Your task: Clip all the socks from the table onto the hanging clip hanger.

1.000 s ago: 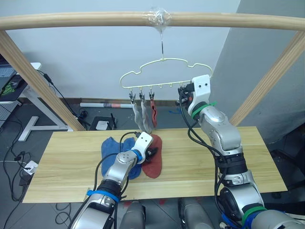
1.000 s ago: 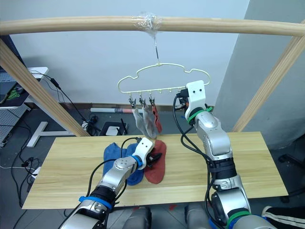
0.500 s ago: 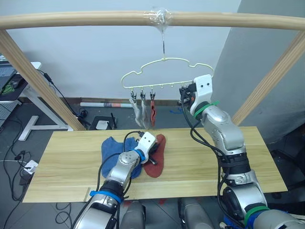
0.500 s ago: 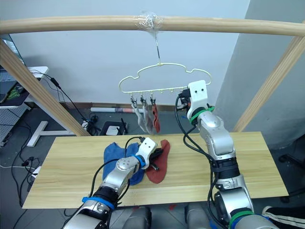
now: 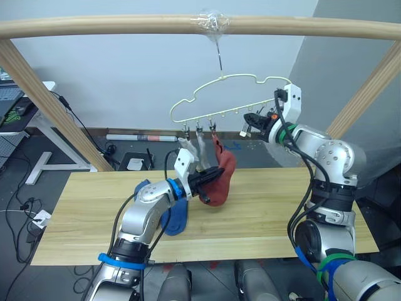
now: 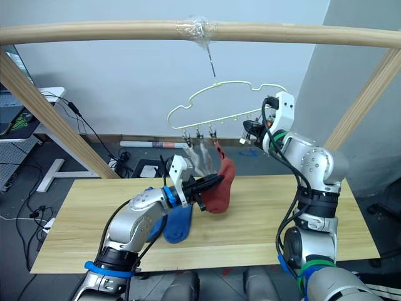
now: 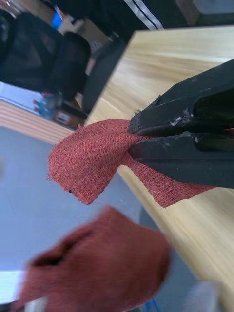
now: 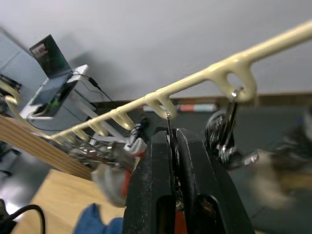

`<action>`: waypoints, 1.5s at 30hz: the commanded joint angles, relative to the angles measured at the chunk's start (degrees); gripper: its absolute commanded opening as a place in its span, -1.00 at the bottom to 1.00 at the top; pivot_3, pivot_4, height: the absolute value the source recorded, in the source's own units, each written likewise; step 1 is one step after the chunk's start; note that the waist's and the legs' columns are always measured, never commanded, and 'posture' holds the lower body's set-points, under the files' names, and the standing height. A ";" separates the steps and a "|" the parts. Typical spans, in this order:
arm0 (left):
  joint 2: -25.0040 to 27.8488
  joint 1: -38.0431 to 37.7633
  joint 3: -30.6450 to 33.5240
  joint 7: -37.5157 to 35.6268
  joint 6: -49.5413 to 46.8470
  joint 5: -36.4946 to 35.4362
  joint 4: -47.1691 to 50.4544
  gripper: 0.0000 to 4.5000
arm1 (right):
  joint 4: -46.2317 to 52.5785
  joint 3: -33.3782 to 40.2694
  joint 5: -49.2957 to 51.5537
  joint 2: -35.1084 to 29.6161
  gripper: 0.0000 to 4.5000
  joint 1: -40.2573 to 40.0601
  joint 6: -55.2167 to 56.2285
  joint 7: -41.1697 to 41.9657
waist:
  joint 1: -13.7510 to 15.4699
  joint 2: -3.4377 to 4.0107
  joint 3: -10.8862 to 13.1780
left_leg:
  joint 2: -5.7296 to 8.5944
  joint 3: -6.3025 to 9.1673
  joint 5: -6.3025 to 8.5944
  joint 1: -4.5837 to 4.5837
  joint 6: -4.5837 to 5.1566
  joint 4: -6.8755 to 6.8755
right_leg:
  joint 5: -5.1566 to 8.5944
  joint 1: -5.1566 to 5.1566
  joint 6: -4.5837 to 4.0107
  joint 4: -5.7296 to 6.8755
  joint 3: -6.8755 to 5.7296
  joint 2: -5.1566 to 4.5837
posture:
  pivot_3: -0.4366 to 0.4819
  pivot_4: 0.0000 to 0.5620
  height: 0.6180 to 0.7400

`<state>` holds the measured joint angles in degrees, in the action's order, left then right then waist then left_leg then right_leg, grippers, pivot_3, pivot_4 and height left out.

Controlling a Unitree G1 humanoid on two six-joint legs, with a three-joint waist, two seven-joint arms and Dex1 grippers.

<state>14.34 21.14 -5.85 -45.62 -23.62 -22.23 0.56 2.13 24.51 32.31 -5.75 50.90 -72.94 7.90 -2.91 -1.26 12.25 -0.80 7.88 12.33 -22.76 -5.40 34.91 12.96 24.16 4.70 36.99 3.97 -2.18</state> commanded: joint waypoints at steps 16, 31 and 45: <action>-4.12 6.33 3.24 2.19 -10.29 -8.78 0.06 -0.99 | 4.40 10.01 6.37 4.77 -1.00 2.45 -13.15 -8.84 | -0.05 0.03 -0.02 | 0.01 -0.01 0.01 -0.03 0.01 0.01 | 0.01 0.01 0.02 -0.02 -0.01 0.01 | -0.08 -0.43 1.00; -3.68 8.64 2.83 0.12 -10.22 -9.06 -1.26 -0.99 | 7.07 9.94 6.38 5.70 -1.00 1.73 -15.42 -8.53 | -0.19 0.04 -0.03 | 0.00 -0.01 0.01 -0.04 0.01 0.00 | 0.00 0.02 0.00 -0.02 -0.01 0.01 | -0.09 -0.44 1.00; -3.91 9.76 2.87 0.22 -9.96 -8.74 -2.69 -1.00 | 7.57 12.99 8.00 3.63 0.99 3.76 -18.52 -5.89 | -0.37 0.05 -0.03 | 0.00 -0.01 0.01 -0.05 0.01 0.00 | 0.00 0.04 0.00 -0.01 0.00 0.01 | -0.11 -0.42 1.00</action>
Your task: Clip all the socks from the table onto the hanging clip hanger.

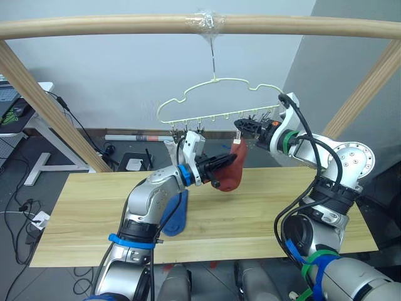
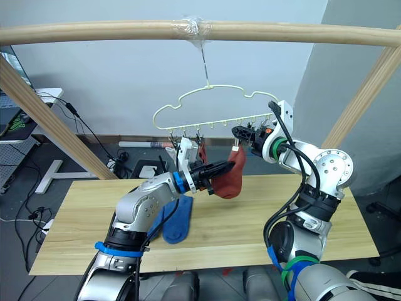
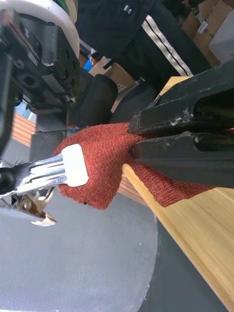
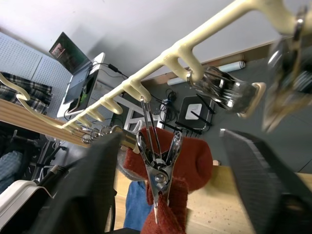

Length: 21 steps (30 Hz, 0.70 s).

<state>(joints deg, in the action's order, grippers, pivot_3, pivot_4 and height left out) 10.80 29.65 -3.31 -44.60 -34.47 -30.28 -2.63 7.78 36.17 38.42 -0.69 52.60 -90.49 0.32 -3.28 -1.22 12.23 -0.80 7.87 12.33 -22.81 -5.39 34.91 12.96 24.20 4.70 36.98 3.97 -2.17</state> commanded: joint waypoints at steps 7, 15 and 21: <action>-0.13 3.21 -0.37 -2.07 4.12 1.59 -4.49 -0.90 | 7.84 -1.90 9.71 -9.46 1.00 -2.14 -2.01 6.45 | -0.13 0.03 0.02 | 0.00 -0.01 0.00 -0.03 0.00 0.00 | 0.01 0.01 0.02 -0.03 0.00 0.00 | -0.15 -0.41 1.00; 2.42 4.76 0.02 -5.37 4.56 1.94 -7.48 0.09 | 21.70 -12.86 6.83 -14.98 1.00 -17.04 5.66 8.22 | -0.77 0.05 0.02 | 0.00 -0.06 0.01 -0.04 0.01 0.00 | 0.16 0.03 0.26 -0.04 0.05 0.00 | -0.20 -0.39 1.00; 6.68 4.10 0.49 -7.19 5.99 3.07 -5.87 0.91 | 25.31 -22.68 -0.39 -13.66 1.00 -25.89 19.55 6.75 | -1.94 0.06 0.03 | -0.02 -0.08 0.01 0.02 0.01 0.00 | 0.17 0.05 0.30 -0.01 0.07 0.03 | -0.18 -0.38 1.00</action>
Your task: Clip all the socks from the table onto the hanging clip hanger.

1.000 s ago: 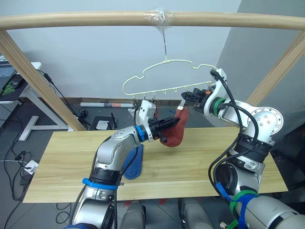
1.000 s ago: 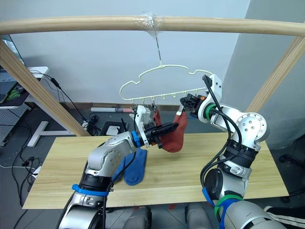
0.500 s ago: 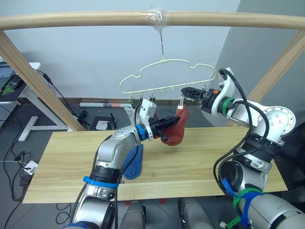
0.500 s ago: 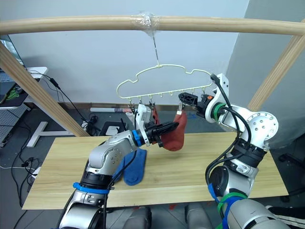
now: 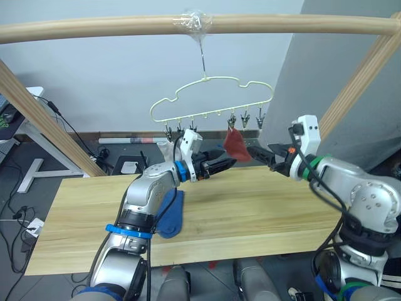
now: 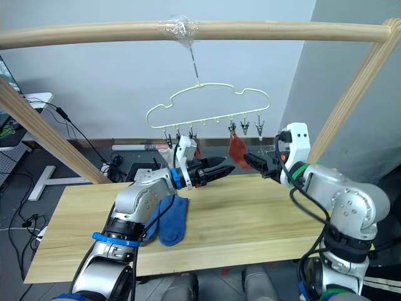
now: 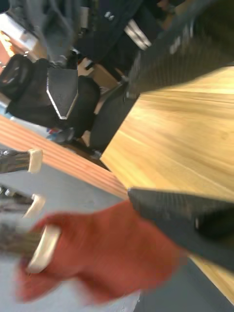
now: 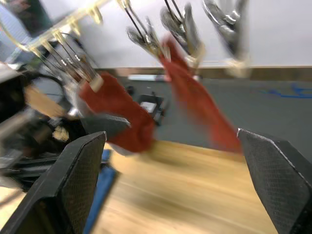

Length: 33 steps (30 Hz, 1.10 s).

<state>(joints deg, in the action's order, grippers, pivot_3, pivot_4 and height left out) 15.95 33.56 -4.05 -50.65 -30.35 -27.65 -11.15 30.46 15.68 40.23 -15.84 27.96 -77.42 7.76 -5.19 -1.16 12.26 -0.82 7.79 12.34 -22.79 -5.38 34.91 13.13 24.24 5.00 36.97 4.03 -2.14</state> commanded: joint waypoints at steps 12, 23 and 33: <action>12.26 -6.55 4.87 -1.39 2.39 -0.66 18.87 1.00 | -1.42 -21.79 -27.78 3.85 0.59 -6.90 37.48 -7.10 | 0.46 0.05 0.04 | -0.06 -0.02 0.00 -0.06 -0.02 -0.06 | 0.03 0.11 -0.05 0.00 0.02 0.04 | -0.10 -0.34 1.00; 8.85 -9.84 5.64 6.82 -0.03 -1.44 27.31 1.00 | -10.62 -20.00 -32.12 9.87 0.06 -2.95 43.43 -8.83 | 0.59 0.04 0.05 | -0.04 0.02 0.00 -0.03 -0.01 -0.01 | 0.01 0.05 -0.03 0.02 0.01 0.02 | -0.08 -0.34 1.00; 9.64 -9.39 5.76 7.51 0.95 -1.31 27.68 1.00 | -18.25 -18.76 -34.25 10.79 0.06 1.14 48.06 -8.33 | 0.61 0.04 0.05 | -0.04 0.01 0.00 -0.03 -0.01 -0.03 | 0.01 0.05 -0.04 0.01 0.01 0.03 | -0.05 -0.34 1.00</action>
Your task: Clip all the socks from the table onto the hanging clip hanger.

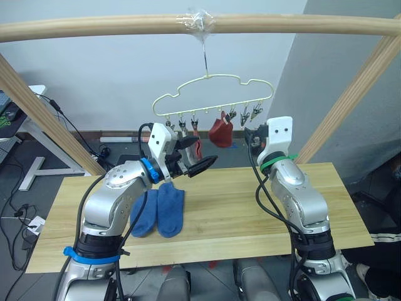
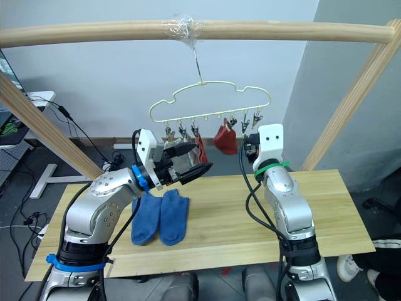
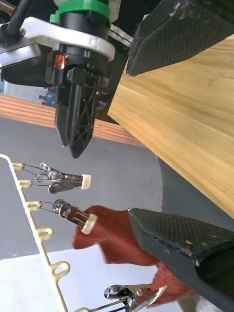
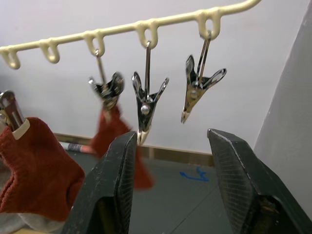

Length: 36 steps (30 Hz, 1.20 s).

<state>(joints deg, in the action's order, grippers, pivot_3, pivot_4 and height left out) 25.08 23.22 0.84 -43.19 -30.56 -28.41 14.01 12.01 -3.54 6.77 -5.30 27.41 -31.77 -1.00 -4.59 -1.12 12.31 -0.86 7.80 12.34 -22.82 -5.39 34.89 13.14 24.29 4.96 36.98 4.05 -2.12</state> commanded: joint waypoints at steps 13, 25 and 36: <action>0.72 1.37 1.27 0.81 0.93 -0.86 3.88 1.00 | -6.60 0.62 -2.56 2.16 -0.33 5.70 6.65 0.85 | 0.50 0.00 0.00 | 0.00 0.01 0.00 0.01 0.00 0.00 | -0.01 0.00 -0.01 0.02 0.00 0.00 | 0.05 -0.35 1.00; 0.65 1.64 1.02 1.19 1.28 -0.83 3.63 1.00 | -10.10 1.57 -3.33 3.42 -0.33 7.61 8.25 0.14 | 1.39 0.00 0.00 | 0.00 0.01 0.00 0.01 0.00 0.01 | -0.12 0.00 -0.19 0.02 -0.01 0.00 | 0.06 -0.37 1.00; 0.50 2.94 1.02 1.11 1.22 -0.88 2.75 1.00 | -16.06 2.40 -4.11 3.49 -0.33 11.71 11.75 0.10 | 1.41 0.00 0.00 | 0.00 0.02 0.00 0.01 0.00 0.00 | -0.16 0.00 -0.26 0.02 -0.02 0.00 | 0.06 -0.37 1.00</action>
<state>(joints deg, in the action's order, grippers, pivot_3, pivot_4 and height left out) 25.44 25.02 0.96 -41.94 -30.53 -28.50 15.28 -4.51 -1.71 3.27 -1.97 37.43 -21.85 -0.86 -3.17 -1.12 12.31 -0.85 7.81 12.34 -22.81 -5.39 34.89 12.98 24.29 4.70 37.00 4.03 -2.12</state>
